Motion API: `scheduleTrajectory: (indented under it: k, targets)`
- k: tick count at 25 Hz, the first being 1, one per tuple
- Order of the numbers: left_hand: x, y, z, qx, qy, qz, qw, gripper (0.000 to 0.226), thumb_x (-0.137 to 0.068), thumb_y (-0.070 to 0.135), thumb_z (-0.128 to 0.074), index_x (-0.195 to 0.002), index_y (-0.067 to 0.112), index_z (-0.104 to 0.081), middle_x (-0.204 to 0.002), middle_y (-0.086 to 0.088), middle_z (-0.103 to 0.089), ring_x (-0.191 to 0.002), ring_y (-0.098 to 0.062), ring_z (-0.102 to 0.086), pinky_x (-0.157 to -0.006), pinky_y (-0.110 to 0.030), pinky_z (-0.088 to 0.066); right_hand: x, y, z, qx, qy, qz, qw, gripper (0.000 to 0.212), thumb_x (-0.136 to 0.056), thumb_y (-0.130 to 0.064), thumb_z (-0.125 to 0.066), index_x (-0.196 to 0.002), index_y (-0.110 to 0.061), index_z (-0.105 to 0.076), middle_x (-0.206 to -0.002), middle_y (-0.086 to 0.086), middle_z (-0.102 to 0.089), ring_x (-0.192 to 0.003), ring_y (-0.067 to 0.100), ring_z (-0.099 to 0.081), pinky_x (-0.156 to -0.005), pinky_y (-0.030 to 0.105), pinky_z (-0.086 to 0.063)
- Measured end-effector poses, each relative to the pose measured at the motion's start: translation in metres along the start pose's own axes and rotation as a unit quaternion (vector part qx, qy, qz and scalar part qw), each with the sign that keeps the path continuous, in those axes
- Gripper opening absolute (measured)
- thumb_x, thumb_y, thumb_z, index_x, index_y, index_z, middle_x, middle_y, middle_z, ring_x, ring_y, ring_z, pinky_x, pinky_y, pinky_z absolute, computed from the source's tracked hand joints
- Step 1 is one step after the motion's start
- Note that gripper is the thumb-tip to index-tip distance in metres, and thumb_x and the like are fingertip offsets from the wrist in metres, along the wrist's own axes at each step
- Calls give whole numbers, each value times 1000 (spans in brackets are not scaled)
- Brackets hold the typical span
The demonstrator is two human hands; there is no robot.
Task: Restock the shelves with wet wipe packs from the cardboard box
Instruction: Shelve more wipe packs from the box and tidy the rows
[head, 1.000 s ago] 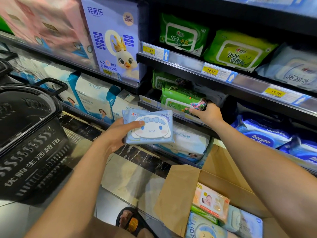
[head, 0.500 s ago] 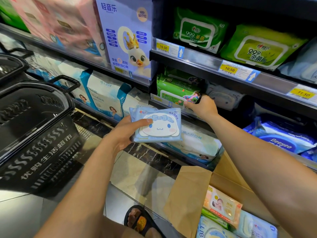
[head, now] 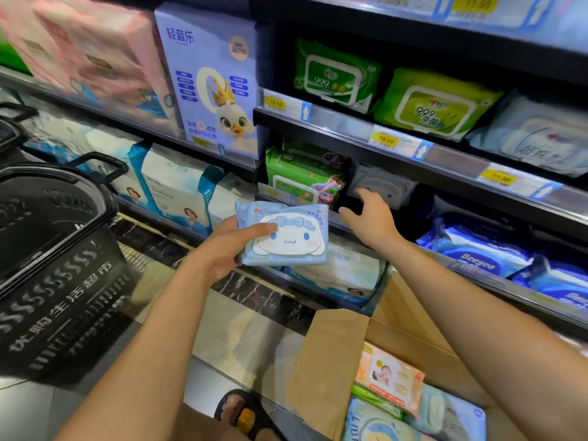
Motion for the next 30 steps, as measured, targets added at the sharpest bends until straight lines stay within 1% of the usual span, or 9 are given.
scheduleTrajectory:
  k: [4,7,12,15,18,21,23,27,30]
  targets:
    - [2,7,-33,-4,-28,-11,1000,38,-91,18,-77,-129,16,-67,-118,-7,-78,-108,-25,-75,-86,-36,-63,50,11,11,-236,-73,-74,966,28,-102,-46,-55,-119,-28,-68,-129,2,-70,-97,11,-68,-85,23,-49]
    - [0,9,-63,-7,-55,-14,998,43,-89,19,-79,-129,14,-66,-116,-8,-78,-105,-25,-76,-81,-35,-64,85,16,16,-319,-167,-110,926,52,-91,-66,-53,-123,-27,-67,-121,1,-74,-102,16,-71,-87,36,-52]
    - [-8,4,-106,-32,11,-13,999,108,-46,59,-100,-131,17,-50,-123,-8,-73,-107,-29,-75,-95,-53,-59,113,43,49,-350,-101,-92,927,52,-90,-59,-67,-124,-20,-68,-116,1,-76,-110,25,-71,-89,35,-57]
    - [-9,4,-126,-88,79,-58,991,90,-46,76,-88,-108,23,-49,-124,-9,-64,-111,-30,-68,-93,-55,-58,118,54,62,-333,-64,-110,934,46,-92,-59,-65,-117,-20,-68,-116,3,-74,-107,24,-69,-85,36,-54]
    - [-8,9,-143,-120,113,-112,980,65,-70,63,-85,-107,15,-59,-111,-3,-65,-98,-21,-65,-74,-35,-51,117,57,69,-335,-32,-132,932,42,-93,-59,-64,-115,-23,-64,-116,2,-71,-103,20,-68,-88,39,-54]
    - [-12,9,-152,-169,102,-147,969,39,-85,57,-76,-99,22,-68,-101,1,-70,-93,-18,-65,-73,-37,-50,113,57,73,-335,-4,-136,932,41,-95,-48,-67,-124,-20,-59,-116,-2,-69,-98,13,-67,-72,25,-51]
    - [-16,6,-157,-217,99,-146,960,39,-83,64,-68,-95,27,-73,-95,2,-70,-92,-23,-63,-75,-43,-51,110,61,72,-324,16,-123,938,40,-96,-43,-68,-127,-18,-59,-116,-5,-68,-99,9,-66,-71,21,-51]
    - [-19,10,-170,-235,83,-147,957,31,-80,35,-49,-93,16,-69,-85,-9,-59,-73,-26,-47,-64,-38,-34,102,67,75,-292,47,-97,950,36,-98,-35,-67,-131,-23,-61,-107,-13,-66,-94,3,-62,-71,18,-49]
    - [-21,15,-174,-225,74,-142,961,46,-78,20,-46,-113,37,-72,-107,2,-71,-95,-30,-62,-79,-46,-53,90,77,77,-202,90,-76,972,40,-93,-43,-71,-131,-29,-64,-116,-12,-70,-102,11,-63,-83,32,-53]
Point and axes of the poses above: each hand's wrist, its own x-axis away from the middle knuckle, its own z-axis out of the back of the hand, y = z × x, the point moved 3 cm from there along -x, towards the middle knuckle
